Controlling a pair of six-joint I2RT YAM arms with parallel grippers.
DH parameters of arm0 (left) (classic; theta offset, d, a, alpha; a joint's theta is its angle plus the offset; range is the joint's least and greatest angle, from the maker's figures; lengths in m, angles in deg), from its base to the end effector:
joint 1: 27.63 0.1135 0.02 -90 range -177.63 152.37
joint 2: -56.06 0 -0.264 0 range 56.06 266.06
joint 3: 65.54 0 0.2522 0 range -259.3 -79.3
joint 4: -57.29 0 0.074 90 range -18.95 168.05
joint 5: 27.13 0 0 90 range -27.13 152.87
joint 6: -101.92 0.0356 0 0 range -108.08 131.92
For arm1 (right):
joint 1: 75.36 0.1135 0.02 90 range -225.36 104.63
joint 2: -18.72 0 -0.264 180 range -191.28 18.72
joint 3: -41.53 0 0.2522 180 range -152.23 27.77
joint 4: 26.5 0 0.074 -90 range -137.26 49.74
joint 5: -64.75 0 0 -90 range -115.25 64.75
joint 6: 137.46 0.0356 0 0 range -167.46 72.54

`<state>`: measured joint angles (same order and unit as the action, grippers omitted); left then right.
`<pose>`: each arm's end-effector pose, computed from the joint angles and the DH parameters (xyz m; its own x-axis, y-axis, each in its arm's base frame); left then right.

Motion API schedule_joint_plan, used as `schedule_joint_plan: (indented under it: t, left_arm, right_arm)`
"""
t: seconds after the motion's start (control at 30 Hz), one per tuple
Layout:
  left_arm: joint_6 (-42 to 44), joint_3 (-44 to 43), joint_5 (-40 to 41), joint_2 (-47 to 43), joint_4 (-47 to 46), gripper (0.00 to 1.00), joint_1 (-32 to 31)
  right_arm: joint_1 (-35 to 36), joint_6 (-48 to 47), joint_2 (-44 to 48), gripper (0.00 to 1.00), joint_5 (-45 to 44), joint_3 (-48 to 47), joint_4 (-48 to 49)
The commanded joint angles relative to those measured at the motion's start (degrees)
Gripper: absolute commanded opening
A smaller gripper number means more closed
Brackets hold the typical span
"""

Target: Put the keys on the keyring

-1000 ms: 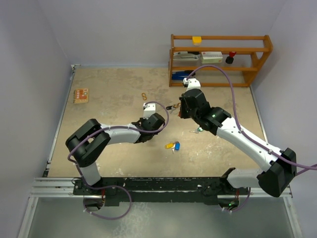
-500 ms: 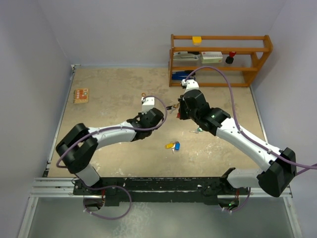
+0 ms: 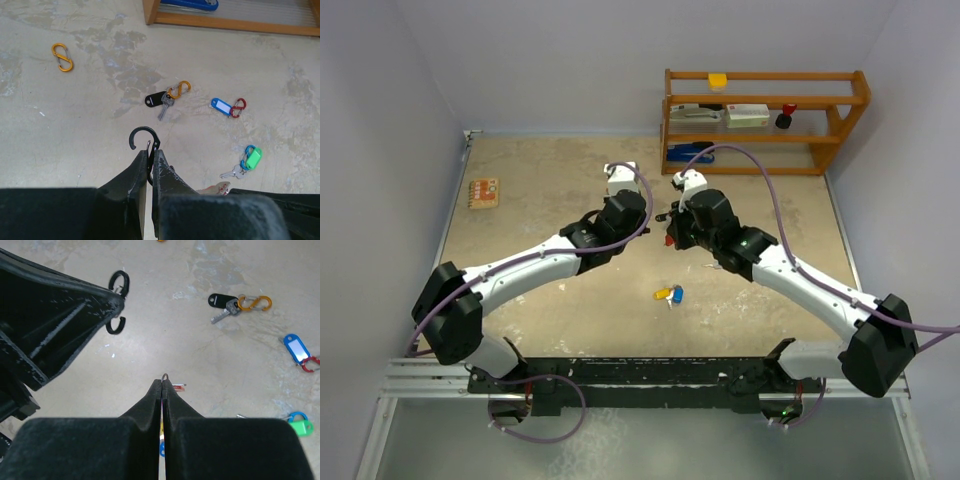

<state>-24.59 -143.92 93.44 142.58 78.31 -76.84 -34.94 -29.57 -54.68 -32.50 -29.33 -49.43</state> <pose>0.2391 -0.2494 0.2903 -0.4711 -0.2382 -0.8493 0.1014 0.9419 -0.3204 0.2277 0.1880 0.3083 -0.4825 -0.0107 -0.8758 -0.4290 0.8747 0.2257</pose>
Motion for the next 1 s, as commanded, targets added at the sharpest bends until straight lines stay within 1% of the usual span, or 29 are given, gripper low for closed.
schedule_joint_plan:
  t: [0.0, 0.4, 0.83, 0.97]
  left_arm:
    - [1.45, -1.37, -2.74, -0.69, -0.82, 0.0, -0.1]
    - [0.14, 2.38, -10.01, -2.34, -4.88, 0.0, -0.09]
    - [2.09, 4.21, -13.1, -3.64, -7.48, 0.0, -0.1]
    - [2.73, 4.55, -13.72, -4.58, -7.93, 0.0, -0.1]
  right_arm:
    - [-0.21, -2.55, 1.32, 0.0, 2.8, 1.2, 7.18]
    - [-0.18, -2.6, 3.06, 0.0, 4.52, 3.29, 9.7]
    - [-0.18, -3.85, 3.75, 0.0, 4.7, 4.81, 12.62]
    - [-0.26, -5.19, 4.64, 0.0, 5.61, 7.7, 15.28]
